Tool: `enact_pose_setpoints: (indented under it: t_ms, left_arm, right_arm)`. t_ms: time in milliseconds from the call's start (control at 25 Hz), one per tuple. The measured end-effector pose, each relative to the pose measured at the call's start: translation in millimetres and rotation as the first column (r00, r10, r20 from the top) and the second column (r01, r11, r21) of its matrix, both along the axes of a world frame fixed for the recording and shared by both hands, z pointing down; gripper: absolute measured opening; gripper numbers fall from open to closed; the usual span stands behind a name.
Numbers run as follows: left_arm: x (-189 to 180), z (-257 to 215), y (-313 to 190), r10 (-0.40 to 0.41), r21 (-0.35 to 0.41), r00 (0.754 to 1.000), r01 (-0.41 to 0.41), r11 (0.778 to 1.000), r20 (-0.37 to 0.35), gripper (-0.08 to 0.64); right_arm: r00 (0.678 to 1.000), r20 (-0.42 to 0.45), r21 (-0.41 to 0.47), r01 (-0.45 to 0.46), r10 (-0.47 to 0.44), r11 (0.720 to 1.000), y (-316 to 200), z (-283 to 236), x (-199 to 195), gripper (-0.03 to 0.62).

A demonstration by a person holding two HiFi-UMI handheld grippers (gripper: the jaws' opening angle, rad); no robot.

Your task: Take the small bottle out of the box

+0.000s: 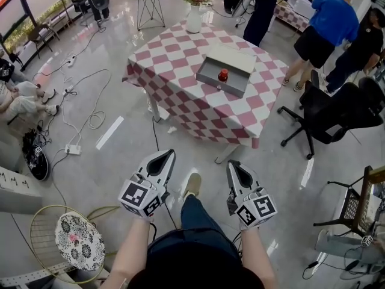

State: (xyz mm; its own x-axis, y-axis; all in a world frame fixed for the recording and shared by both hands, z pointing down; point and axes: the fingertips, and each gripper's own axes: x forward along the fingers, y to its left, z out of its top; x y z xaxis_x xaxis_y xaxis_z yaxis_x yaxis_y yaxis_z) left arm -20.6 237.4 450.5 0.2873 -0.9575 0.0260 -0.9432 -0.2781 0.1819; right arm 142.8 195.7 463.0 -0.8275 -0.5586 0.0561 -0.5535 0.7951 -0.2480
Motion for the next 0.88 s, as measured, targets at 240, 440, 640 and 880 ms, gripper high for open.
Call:
enact_pose_setpoints:
  t_ms: [240,440,640,880]
  left_arm:
    - [-15.4,6.3,-36.7,0.013,-0.017,1.0,-0.013,1.0,0.005,0.008]
    - [-24.6,13.4,-67.0,0.039,-0.032,0.999,-0.039,0.999,0.004,0.008]
    - [-38.1,13.3,-103.3,0.049,-0.039,0.999,-0.05,0.998,-0.01,0.008]
    - [-49.9,13.5,-145.4,0.058,-0.045,0.998,-0.058,0.997,-0.017,0.008]
  right_arm:
    - [1.0,-0.003,0.016,0.0,0.0,1.0,-39.4,-0.2,-24.1,0.003]
    - [1.0,-0.017,0.011,0.008,-0.008,1.0,-70.2,2.6,-42.0,0.003]
    - [0.999,-0.03,0.003,0.025,-0.025,1.0,-104.6,3.8,-62.2,0.003]
    - [0.999,-0.041,-0.006,0.028,-0.028,1.0,-144.9,5.0,-75.0,0.003]
